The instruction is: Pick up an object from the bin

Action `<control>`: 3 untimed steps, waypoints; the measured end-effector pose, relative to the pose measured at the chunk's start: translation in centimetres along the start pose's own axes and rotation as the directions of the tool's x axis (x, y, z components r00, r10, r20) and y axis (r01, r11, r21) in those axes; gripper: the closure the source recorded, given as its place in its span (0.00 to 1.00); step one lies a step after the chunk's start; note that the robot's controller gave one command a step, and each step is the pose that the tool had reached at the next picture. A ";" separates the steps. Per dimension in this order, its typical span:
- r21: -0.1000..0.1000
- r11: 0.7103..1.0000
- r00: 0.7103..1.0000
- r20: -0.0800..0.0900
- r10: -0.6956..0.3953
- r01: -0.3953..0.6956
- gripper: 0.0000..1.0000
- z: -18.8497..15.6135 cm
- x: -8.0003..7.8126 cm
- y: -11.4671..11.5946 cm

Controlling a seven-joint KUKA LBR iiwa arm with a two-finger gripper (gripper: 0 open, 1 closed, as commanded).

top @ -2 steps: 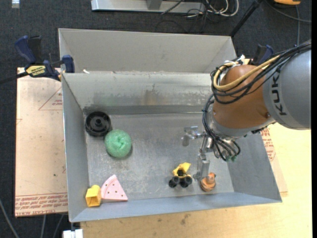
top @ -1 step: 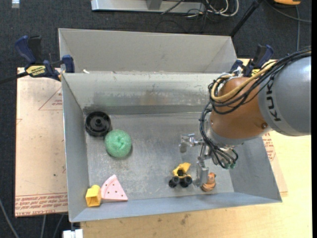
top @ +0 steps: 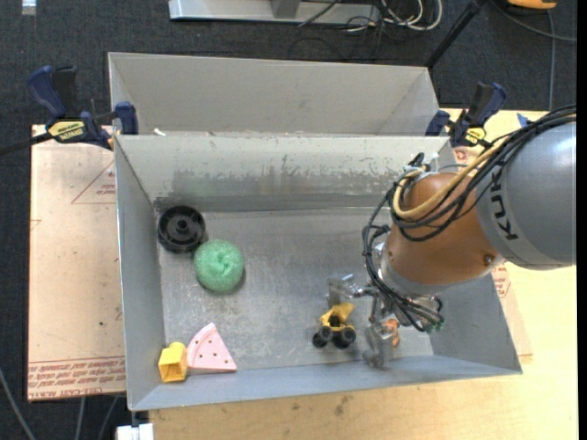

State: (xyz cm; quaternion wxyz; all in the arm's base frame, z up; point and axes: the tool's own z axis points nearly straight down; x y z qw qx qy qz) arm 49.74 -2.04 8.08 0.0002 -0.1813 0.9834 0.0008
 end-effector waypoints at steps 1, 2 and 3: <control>0.001 0.991 0.991 0.005 0.135 -0.135 1.00 1.0 0.2 4.1; 0.001 0.991 0.991 0.005 0.136 -0.136 1.00 1.0 0.2 4.1; 0.000 0.989 0.989 -0.001 0.148 -0.148 1.00 -20.2 -0.4 1.4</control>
Offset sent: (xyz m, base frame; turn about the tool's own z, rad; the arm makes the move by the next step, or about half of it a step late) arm 0.0000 0.0000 0.0000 0.0000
